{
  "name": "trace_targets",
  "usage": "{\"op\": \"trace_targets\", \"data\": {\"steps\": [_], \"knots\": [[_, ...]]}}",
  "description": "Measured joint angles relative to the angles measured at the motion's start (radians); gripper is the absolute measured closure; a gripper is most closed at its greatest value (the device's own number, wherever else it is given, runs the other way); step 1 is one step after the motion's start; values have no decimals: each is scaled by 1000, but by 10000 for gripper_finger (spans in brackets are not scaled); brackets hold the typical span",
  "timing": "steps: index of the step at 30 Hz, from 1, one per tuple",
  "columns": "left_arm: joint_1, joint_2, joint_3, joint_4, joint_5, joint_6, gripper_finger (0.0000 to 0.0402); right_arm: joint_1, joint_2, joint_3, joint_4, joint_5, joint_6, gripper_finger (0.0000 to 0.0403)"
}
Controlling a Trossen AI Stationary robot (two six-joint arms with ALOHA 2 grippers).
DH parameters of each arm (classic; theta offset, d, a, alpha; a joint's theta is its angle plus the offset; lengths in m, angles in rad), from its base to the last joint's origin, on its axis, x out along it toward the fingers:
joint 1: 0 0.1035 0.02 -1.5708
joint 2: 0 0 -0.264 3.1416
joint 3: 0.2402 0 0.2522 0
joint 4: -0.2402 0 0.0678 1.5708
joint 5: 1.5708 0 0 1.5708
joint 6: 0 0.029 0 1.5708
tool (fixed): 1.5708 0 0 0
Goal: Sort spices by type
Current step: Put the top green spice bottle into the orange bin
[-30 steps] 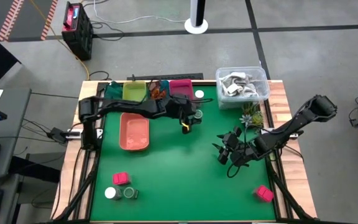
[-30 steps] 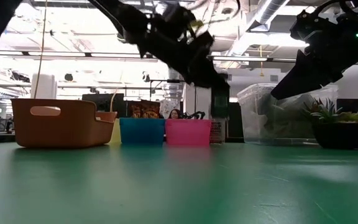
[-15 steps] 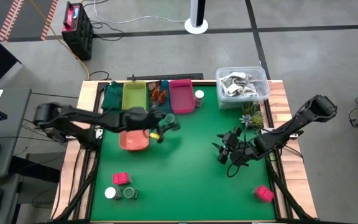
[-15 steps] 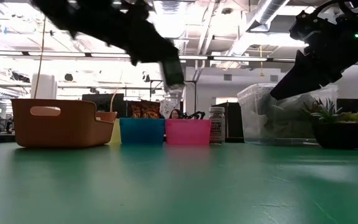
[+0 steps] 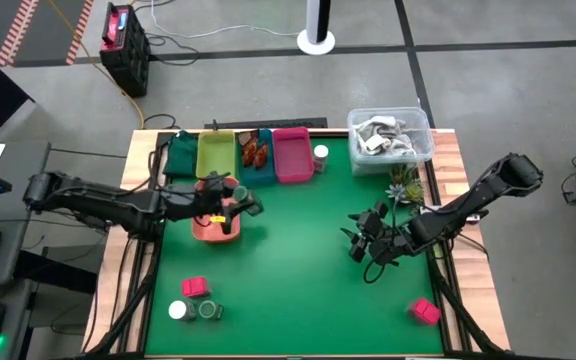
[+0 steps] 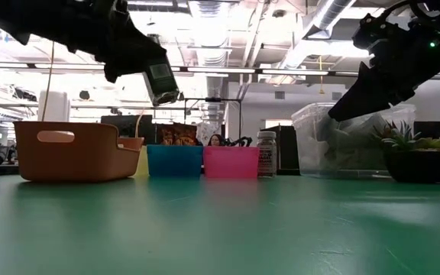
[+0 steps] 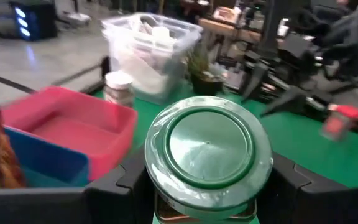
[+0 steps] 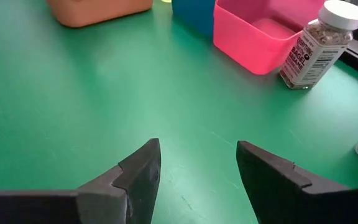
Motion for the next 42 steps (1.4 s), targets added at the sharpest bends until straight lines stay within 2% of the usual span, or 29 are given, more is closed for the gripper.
{"op": "trace_targets", "data": {"steps": [5,8,19,23,26,29,31,33,36,42], "knots": [[-107,11,12,9,26,-58,213,-9,0,0,-5,0,-20,163],[-202,26,35,7,-5,-75,213,-30,0,0,-4,0,-38,163],[-534,193,170,0,-360,-76,213,-96,0,0,109,-63,-171,163],[-625,229,210,3,-555,-65,213,-108,0,0,118,-79,-193,163],[-697,231,212,-19,-779,-74,213,-111,0,0,119,-79,-202,163],[-751,232,212,-92,-1053,-85,213,-111,0,0,123,-80,-219,163],[-751,218,212,-141,-1148,-86,213,-112,0,0,136,-80,-232,163],[-719,197,212,-184,-1148,-94,213,-113,0,0,154,-80,-241,163],[-645,156,212,-289,-1078,-132,213,-113,0,0,167,-80,-247,163],[-493,68,212,-668,-1017,-373,213,-113,0,0,167,-80,-247,163]]}}
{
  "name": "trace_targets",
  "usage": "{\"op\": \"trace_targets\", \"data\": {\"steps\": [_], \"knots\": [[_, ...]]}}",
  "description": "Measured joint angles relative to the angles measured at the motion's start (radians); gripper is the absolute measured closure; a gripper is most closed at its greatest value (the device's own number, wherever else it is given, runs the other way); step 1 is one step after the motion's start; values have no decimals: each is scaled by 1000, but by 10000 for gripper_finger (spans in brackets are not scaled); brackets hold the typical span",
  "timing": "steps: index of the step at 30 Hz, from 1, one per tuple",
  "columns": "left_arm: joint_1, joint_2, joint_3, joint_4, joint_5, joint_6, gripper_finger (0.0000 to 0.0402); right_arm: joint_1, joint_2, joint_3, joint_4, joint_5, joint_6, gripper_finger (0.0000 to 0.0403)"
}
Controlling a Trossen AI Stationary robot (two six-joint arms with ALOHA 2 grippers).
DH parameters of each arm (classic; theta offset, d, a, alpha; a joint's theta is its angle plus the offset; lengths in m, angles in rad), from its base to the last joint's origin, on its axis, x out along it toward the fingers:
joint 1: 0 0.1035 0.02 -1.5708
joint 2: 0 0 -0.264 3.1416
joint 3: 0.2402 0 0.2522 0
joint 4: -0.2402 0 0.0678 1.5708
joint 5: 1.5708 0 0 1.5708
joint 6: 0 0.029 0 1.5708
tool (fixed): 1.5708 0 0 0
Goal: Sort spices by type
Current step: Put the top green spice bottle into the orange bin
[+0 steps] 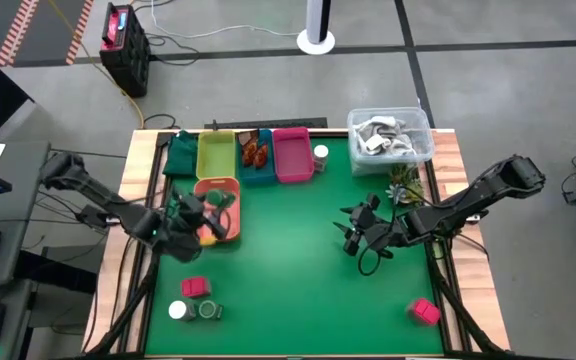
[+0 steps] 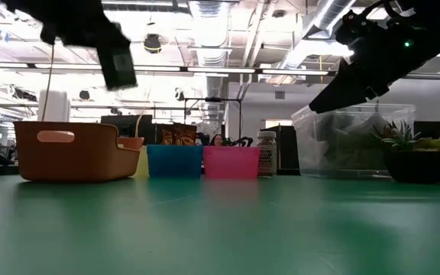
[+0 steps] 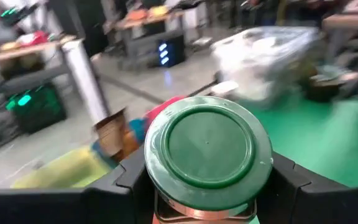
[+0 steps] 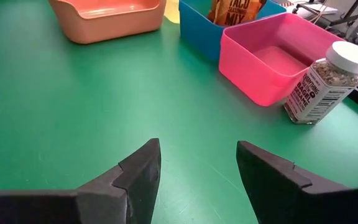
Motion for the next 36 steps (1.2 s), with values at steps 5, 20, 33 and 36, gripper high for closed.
{"op": "trace_targets", "data": {"steps": [5,20,33,36], "knots": [[177,-49,0,-223,165,-156,213,0,0,0,-1,0,0,163],[464,-50,-44,-187,547,66,213,4,0,0,-1,-1,-1,163],[546,-53,-210,3,636,111,213,4,0,0,18,-3,-9,163],[546,-53,-220,0,645,90,190,4,0,0,35,-12,-23,163]]}}
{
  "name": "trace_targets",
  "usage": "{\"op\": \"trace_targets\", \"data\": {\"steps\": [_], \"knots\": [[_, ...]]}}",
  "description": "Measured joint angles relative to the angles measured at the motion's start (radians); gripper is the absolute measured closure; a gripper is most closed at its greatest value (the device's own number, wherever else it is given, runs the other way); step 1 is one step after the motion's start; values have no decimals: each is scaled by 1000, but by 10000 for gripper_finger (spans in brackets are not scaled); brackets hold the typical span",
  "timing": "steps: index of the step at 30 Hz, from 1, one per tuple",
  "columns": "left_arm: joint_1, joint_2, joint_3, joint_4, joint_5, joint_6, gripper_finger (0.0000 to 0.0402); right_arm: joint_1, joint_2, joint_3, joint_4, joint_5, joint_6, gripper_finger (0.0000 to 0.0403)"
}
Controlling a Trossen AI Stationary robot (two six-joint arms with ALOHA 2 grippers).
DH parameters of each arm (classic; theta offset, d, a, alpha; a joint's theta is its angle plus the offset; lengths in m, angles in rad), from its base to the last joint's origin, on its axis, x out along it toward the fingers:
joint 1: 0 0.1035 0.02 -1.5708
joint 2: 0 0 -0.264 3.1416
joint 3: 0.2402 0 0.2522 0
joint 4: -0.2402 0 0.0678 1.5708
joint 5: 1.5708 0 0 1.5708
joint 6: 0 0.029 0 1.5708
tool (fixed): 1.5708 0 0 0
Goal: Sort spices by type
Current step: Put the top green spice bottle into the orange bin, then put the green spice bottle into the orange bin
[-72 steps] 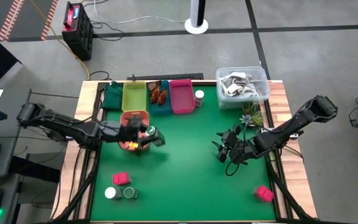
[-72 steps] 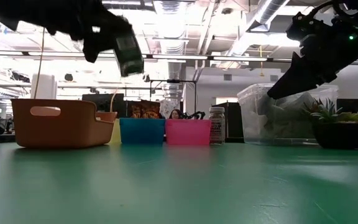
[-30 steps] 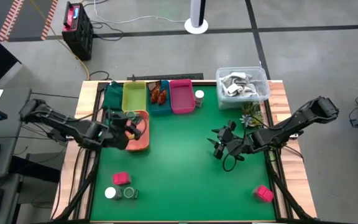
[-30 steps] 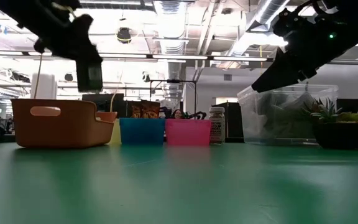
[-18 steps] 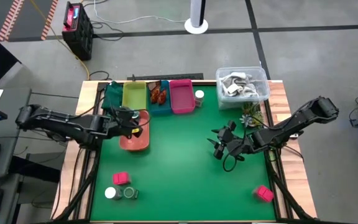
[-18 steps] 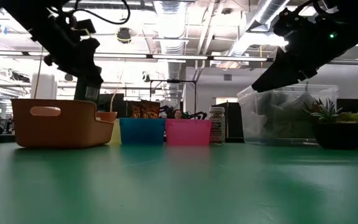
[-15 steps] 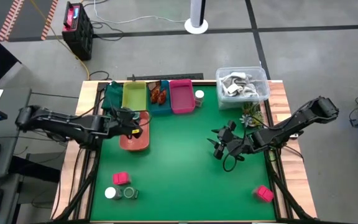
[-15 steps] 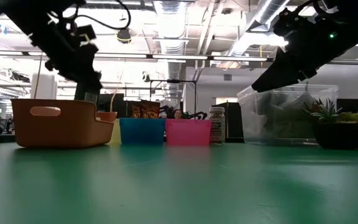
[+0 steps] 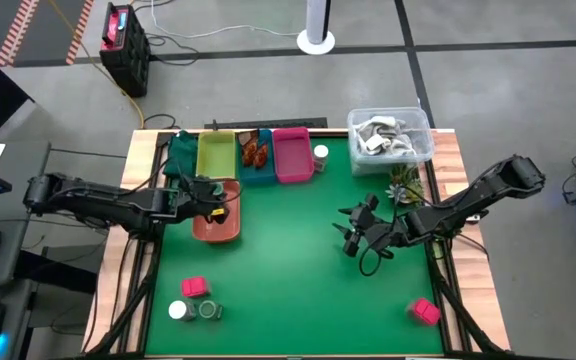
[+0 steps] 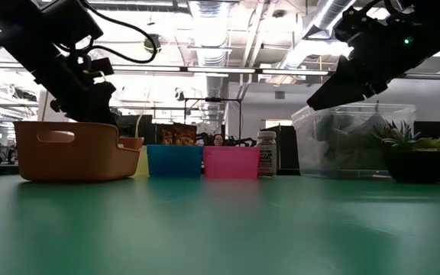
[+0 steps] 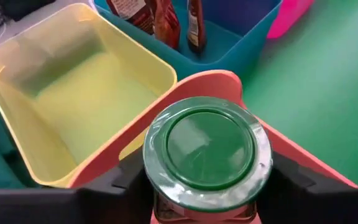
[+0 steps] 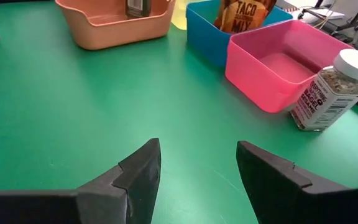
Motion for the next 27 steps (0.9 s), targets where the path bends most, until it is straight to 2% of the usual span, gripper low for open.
{"op": "trace_targets", "data": {"steps": [5,12,20,21,23,27], "knots": [[0,0,-3,0,-3,-8,151,0,0,0,3,-10,-3,163],[-1,0,10,-2,-64,34,146,0,0,0,3,-11,-3,163],[-10,-27,102,-3,-82,224,144,0,0,0,3,-11,-3,163],[-16,-35,114,-5,-61,258,144,0,0,0,2,-11,-3,163],[-33,-55,137,-4,55,348,144,0,0,0,-3,-11,-3,163],[-90,-90,190,-34,478,451,144,0,0,0,-31,-12,-3,163]]}}
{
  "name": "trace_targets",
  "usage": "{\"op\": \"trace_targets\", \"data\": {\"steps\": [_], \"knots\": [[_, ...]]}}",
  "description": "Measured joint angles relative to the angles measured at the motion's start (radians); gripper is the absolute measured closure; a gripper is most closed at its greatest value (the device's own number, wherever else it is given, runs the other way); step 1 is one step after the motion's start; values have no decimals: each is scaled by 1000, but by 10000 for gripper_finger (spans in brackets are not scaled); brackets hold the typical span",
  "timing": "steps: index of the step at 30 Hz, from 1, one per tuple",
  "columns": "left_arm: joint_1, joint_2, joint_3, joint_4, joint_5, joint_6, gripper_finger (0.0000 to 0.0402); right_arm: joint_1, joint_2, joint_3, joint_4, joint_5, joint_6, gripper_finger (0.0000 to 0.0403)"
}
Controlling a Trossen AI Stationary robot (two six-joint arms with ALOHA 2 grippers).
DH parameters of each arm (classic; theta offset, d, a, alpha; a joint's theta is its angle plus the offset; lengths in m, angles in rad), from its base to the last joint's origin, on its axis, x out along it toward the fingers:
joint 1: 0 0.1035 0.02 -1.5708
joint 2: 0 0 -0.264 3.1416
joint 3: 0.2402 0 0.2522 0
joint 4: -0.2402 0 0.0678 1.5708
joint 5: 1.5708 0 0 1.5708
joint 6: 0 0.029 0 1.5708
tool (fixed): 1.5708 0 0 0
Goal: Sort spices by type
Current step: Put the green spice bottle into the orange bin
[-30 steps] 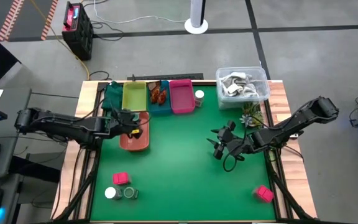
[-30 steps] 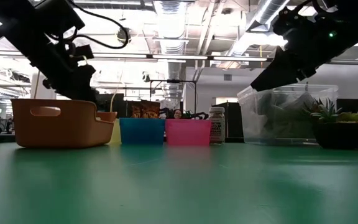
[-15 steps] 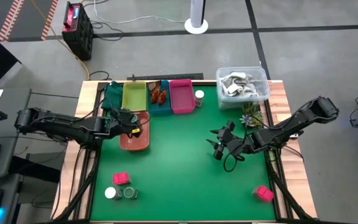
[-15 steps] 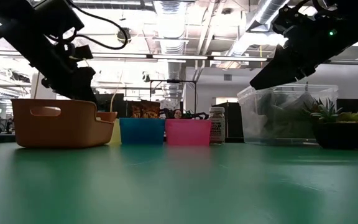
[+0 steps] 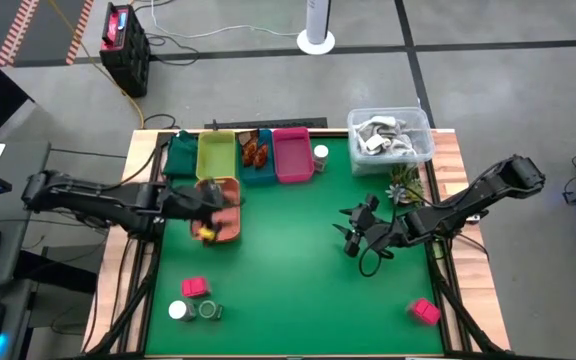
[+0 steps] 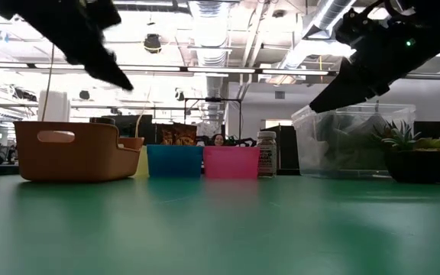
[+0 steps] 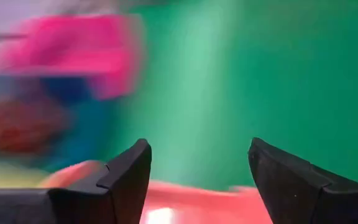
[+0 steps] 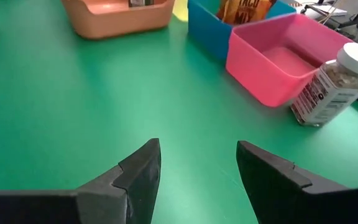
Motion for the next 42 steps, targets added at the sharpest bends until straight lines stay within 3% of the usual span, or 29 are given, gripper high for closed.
{"op": "trace_targets", "data": {"steps": [3,6,9,15,22,31,38,42], "knots": [[-64,-7,47,-8,216,16,144,-13,0,0,-27,-1,17,163],[-147,6,117,-78,255,-34,143,-48,0,0,-29,-1,59,163],[-254,45,178,-186,234,-74,143,-94,0,0,-26,-1,85,163],[-475,138,237,-279,76,-124,143,-166,0,0,8,-1,124,163],[-643,222,237,-287,37,-192,143,-131,0,0,44,0,238,163],[-755,231,237,-274,39,-283,143,-39,0,0,63,192,392,163],[-778,246,237,-241,15,-287,143,26,0,0,143,338,401,163],[-778,261,237,-208,-3,-245,138,33,0,0,157,371,403,163]]}}
